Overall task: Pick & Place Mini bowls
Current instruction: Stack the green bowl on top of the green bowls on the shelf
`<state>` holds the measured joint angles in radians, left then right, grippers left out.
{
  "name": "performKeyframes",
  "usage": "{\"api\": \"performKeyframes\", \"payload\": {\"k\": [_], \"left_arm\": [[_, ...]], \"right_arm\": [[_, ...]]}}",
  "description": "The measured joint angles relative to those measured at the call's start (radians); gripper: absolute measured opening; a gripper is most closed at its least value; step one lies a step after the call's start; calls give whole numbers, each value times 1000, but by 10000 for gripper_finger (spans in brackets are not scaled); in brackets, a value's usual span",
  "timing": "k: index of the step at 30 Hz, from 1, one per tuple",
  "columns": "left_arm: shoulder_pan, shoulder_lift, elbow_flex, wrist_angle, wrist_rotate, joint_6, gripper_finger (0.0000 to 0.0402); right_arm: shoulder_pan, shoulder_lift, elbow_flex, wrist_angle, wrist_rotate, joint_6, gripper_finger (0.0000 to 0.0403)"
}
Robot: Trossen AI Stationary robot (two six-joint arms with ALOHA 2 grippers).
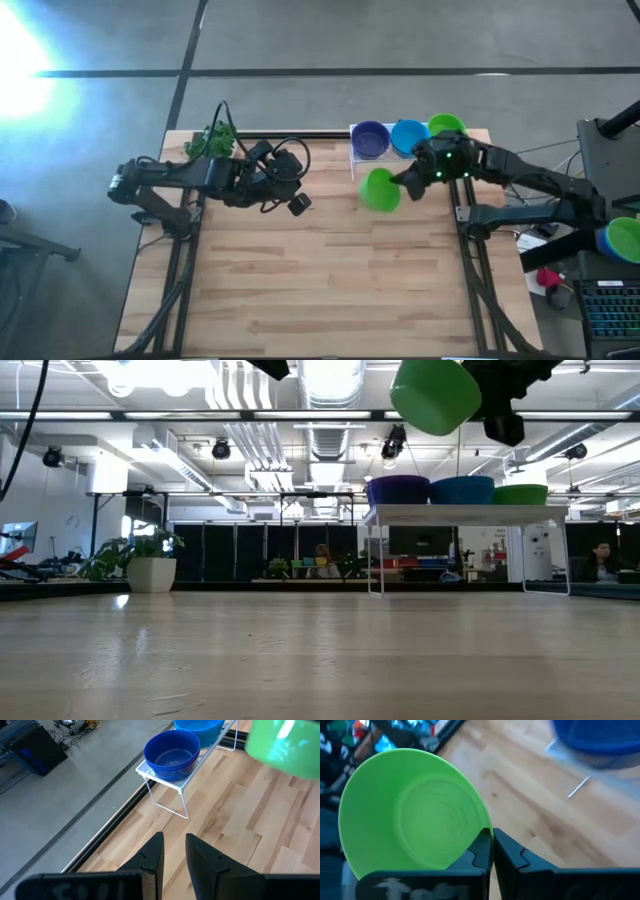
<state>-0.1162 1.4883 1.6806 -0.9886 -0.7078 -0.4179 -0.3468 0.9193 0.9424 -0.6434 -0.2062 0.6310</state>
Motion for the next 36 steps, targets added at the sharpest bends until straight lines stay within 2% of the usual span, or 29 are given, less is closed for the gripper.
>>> {"api": "performKeyframes", "payload": {"k": [4,9,21,26,36], "left_arm": [[0,0,0,0,0,0,74],[0,0,0,0,0,11,74],[1,0,0,0,0,23,74],[1,0,0,0,0,23,74],[1,0,0,0,0,23,74]], "right_arm": [[-69,-24,28,-13,0,-24,8],[-130,-26,131,-35,4,-74,8],[-219,105,485,-511,249,-239,8],[-256,180,604,-649,335,-292,8],[-415,281,745,-770,367,-409,8]]}}
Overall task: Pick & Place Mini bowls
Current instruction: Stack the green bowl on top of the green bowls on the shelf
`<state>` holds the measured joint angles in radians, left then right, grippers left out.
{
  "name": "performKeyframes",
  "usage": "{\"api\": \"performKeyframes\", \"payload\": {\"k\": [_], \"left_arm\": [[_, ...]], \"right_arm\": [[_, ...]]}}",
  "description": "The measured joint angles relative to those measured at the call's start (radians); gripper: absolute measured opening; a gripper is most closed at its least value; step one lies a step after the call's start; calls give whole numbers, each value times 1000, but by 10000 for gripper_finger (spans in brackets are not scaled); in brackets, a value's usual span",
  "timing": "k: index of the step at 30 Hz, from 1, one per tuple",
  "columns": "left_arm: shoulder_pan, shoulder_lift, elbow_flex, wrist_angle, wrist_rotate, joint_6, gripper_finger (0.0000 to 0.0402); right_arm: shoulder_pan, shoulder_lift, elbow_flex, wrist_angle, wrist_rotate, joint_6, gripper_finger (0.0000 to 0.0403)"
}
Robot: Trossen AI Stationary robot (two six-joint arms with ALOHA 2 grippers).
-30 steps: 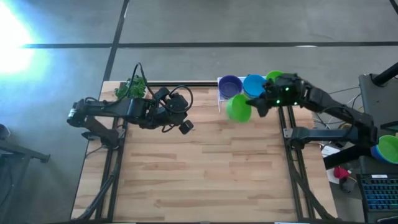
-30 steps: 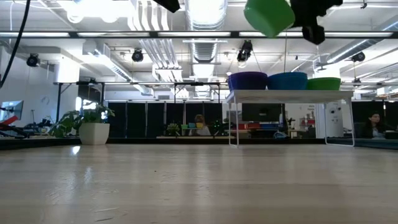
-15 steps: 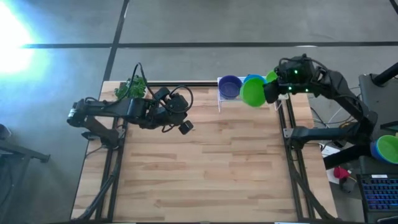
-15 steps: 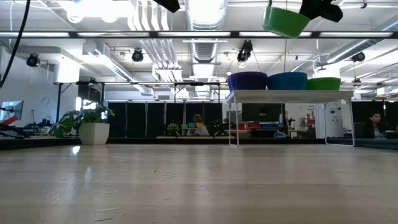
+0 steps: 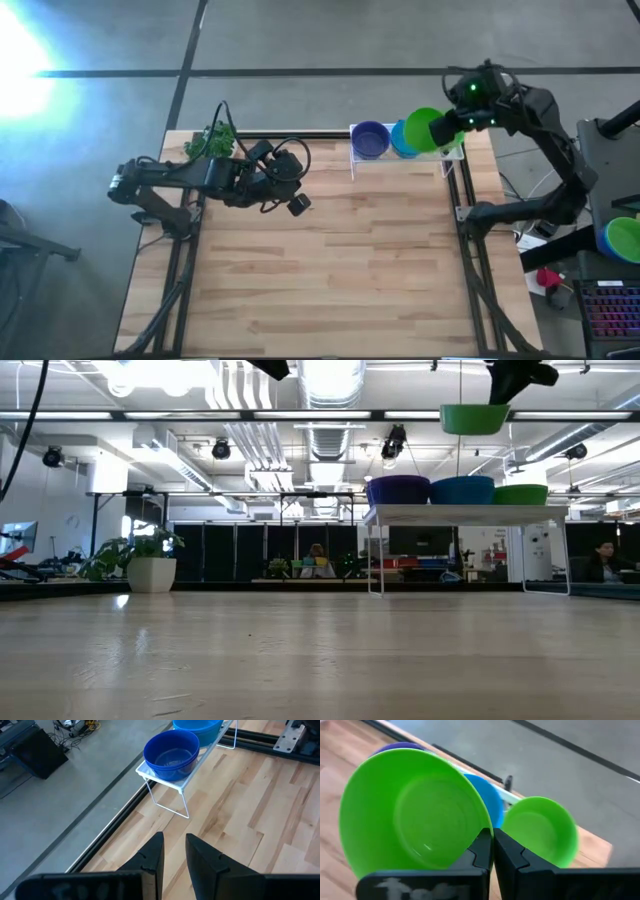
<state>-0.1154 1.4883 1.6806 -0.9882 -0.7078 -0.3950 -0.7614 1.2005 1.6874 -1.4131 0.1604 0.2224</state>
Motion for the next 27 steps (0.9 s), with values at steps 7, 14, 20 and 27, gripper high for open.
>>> {"api": "performKeyframes", "payload": {"k": [7,14,20,27], "left_arm": [[0,0,0,0,0,21,74],[0,0,0,0,0,29,74],[0,0,0,0,0,29,74],[0,0,0,0,0,62,74]], "right_arm": [[-152,52,64,-104,0,-19,8],[-143,88,81,-113,47,44,8],[-97,135,77,-156,188,122,8],[-76,160,66,-159,280,186,8]]}}
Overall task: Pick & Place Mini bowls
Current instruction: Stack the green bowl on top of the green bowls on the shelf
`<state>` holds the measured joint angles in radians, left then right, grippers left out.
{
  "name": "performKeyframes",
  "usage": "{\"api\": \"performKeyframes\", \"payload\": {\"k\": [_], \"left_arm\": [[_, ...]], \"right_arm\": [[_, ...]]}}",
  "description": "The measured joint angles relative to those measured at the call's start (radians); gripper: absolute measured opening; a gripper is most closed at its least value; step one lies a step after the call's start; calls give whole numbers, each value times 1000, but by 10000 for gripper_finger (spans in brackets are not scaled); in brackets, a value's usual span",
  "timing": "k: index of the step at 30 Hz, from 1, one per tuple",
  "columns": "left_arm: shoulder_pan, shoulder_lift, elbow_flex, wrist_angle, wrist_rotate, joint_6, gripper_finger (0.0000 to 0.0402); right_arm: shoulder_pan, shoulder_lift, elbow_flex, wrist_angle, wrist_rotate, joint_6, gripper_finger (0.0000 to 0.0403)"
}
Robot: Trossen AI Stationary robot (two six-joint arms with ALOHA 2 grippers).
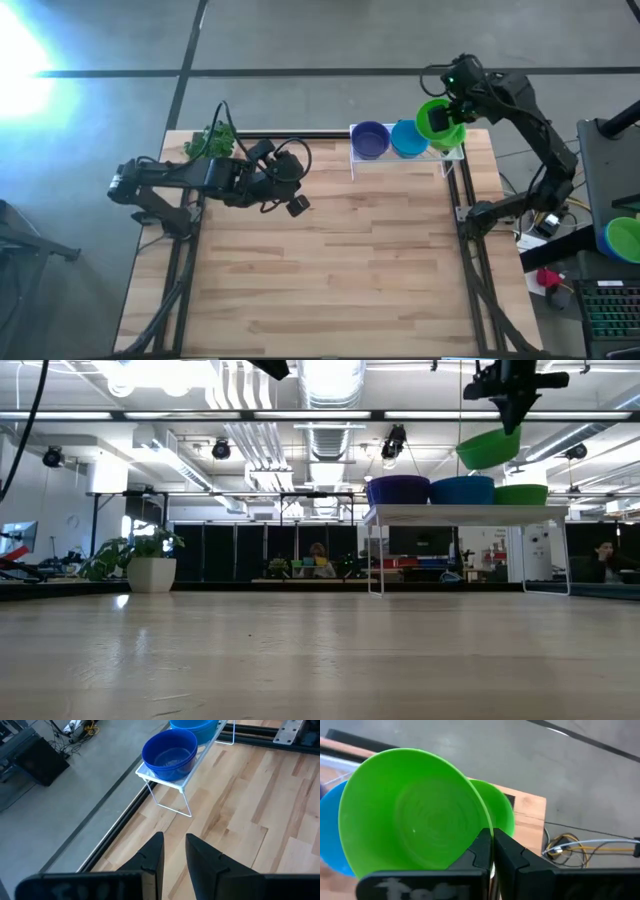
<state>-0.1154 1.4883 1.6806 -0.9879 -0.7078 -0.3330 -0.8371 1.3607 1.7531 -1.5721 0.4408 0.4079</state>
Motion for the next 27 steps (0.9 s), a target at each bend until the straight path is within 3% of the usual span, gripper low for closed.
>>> {"api": "performKeyframes", "payload": {"k": [9,19,27], "left_arm": [[0,0,0,0,0,25,74],[0,0,0,0,0,50,74],[0,0,0,0,0,69,74]], "right_arm": [[5,19,-11,1,53,43,8],[34,25,-84,0,185,64,8],[34,24,-90,1,191,64,8]]}}
